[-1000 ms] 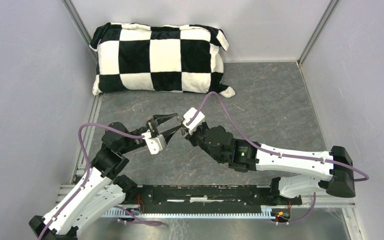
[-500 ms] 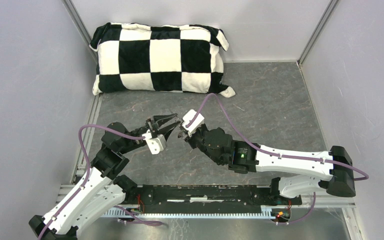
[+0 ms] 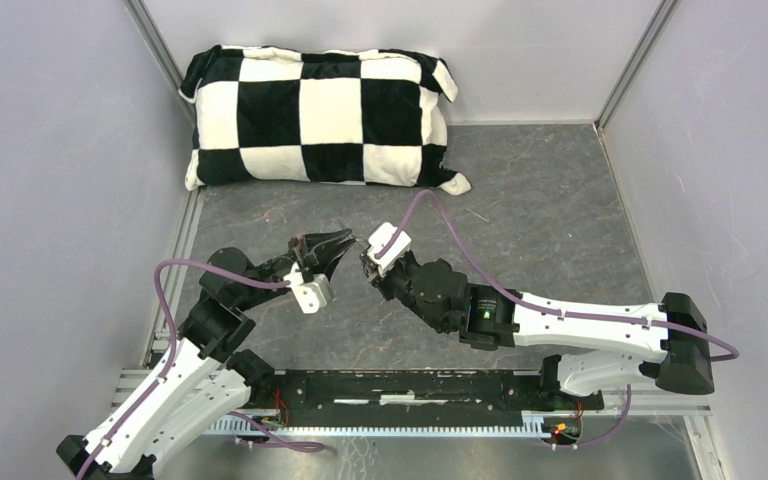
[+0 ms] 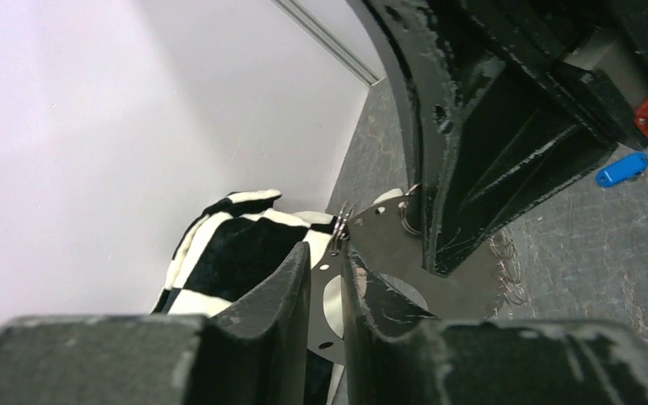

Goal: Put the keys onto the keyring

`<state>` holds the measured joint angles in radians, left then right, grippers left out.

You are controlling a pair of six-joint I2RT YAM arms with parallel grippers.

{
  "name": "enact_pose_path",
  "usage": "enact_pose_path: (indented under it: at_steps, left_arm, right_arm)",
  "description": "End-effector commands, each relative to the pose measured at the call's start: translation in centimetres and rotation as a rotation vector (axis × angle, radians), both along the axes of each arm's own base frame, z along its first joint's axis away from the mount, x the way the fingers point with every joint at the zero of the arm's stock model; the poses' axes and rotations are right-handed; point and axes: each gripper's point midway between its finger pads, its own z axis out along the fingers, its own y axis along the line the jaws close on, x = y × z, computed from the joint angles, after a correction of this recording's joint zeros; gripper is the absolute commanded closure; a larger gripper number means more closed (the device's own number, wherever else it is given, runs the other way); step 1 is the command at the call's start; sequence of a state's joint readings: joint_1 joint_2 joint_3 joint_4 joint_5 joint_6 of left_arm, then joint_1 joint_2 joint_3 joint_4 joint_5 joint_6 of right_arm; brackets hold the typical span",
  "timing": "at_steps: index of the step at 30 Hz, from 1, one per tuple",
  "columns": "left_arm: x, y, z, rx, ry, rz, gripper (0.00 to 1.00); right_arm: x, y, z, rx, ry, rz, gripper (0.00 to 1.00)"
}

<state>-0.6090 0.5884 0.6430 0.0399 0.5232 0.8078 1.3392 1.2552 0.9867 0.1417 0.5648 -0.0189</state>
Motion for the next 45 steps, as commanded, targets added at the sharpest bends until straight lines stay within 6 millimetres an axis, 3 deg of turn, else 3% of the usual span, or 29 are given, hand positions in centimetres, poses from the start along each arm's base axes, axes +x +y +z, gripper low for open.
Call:
enact_pose_path:
  at_steps: [1, 5, 11, 16, 19, 22, 28, 32, 36, 38, 39, 41, 45]
  left_arm:
    - [-1.4, -0.6, -0.3, 0.064, -0.063, -0.087, 0.76]
    - [-2.2, -1.1, -1.3, 0.110, -0.059, -0.147, 0.78]
    - [-2.0, -1.1, -0.6, 0.106, -0.082, -0.137, 0.87]
    - [-2.5, -1.1, -0.2, 0.098, -0.092, -0.156, 0.87]
    - [-2.9, -1.2, -0.4, 0.105, -0.098, -0.173, 0.97]
    - [-2.8, -1.1, -0.4, 0.104, -0.098, -0.167, 0.98]
    - [-1.3, -1.1, 1.1, -0.075, 0.121, -0.086, 0.98]
    - [-1.2, -1.5, 1.4, -0.156, 0.245, -0.092, 0.98]
    - [-1.4, -1.8, 2.1, -0.184, 0.264, -0.116, 0.98]
    - [-1.6, -1.9, 2.4, -0.180, 0.247, -0.131, 0.98]
    - [-1.6, -2.0, 2.7, -0.181, 0.236, -0.136, 0.98]
    - [-1.9, -2.1, 3.2, -0.174, 0.222, -0.158, 0.98]
    - [-3.5, -2.8, 3.6, -0.142, 0.239, -0.248, 0.98]
  right_arm:
    - [-0.3, -0.2, 2.8, 0.107, -0.014, 0.001, 1.00]
    - [-0.5, -0.1, 2.8, 0.105, -0.013, 0.009, 1.00]
    - [-0.6, -0.1, 2.4, 0.098, -0.007, 0.014, 1.00]
    - [-0.5, -0.1, 2.1, 0.093, -0.006, 0.013, 1.00]
    - [-0.5, -0.1, 2.0, 0.090, -0.005, 0.012, 1.00]
    - [-0.5, -0.3, 2.1, 0.092, -0.006, 0.006, 1.00]
    - [-1.2, -0.2, 2.8, 0.167, 0.007, 0.044, 1.00]
    - [-1.6, 0.1, 3.5, 0.209, 0.011, 0.074, 0.90]
    - [-2.5, 0.6, 4.7, 0.252, 0.021, 0.132, 0.78]
    - [-3.1, 0.6, 5.3, 0.268, 0.027, 0.169, 0.70]
    - [-3.5, 0.5, 5.6, 0.271, 0.030, 0.193, 0.60]
    - [-4.4, 0.0, 6.5, 0.264, 0.024, 0.242, 0.49]
    - [-6.7, -1.6, 8.2, 0.249, -0.015, 0.368, 0.39]
